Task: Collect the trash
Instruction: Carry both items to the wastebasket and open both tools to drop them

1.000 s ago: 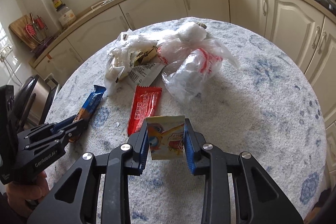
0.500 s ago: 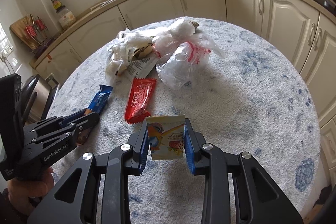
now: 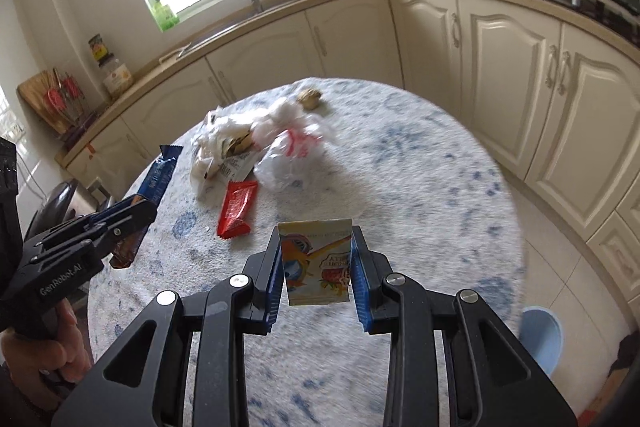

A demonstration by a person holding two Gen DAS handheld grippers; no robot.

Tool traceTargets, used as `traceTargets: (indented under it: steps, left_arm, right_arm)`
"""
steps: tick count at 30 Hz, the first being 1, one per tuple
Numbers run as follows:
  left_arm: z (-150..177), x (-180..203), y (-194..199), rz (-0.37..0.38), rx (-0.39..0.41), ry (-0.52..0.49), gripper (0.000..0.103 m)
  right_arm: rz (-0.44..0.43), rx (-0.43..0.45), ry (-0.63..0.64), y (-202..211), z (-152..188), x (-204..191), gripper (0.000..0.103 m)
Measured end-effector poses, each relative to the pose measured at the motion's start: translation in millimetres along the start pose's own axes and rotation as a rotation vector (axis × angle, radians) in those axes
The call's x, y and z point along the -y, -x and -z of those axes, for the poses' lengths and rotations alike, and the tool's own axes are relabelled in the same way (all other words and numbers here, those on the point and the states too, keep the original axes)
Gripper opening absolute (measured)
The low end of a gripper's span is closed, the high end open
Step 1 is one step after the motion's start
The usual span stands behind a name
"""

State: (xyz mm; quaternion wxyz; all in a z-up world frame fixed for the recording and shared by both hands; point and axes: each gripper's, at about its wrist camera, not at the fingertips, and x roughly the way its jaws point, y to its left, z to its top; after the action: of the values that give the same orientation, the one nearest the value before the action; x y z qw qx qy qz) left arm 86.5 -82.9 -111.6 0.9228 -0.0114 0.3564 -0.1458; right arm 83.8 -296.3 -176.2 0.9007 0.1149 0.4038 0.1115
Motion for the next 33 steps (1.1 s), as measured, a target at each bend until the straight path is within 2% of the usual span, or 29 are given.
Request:
traceTargets:
  steps: [9,16,24,33]
  left_arm:
    - [-11.7,84.3,23.8,0.15,0.068,-0.137,0.015]
    - [-9.4,160.9,-0.6,0.301,0.04,-0.24,0.015]
    - [7.1,255.3,-56.4,0.479,-0.124,-0.332,0.015]
    - [36.1,323.1,-124.9,0.557,-0.331,-0.374,0.015]
  right_arm:
    - [0.111,0.099,-0.127,71.8,9.6,72.8,0.03]
    - [0.259,0.137,-0.249,123.0,36.4,146.3,0.03]
    - [0.403,0.133,-0.378,159.9,70.5,226.8,0.03]
    - [0.437,0.069,-0.508,146.6,101.7,288.0,0.03]
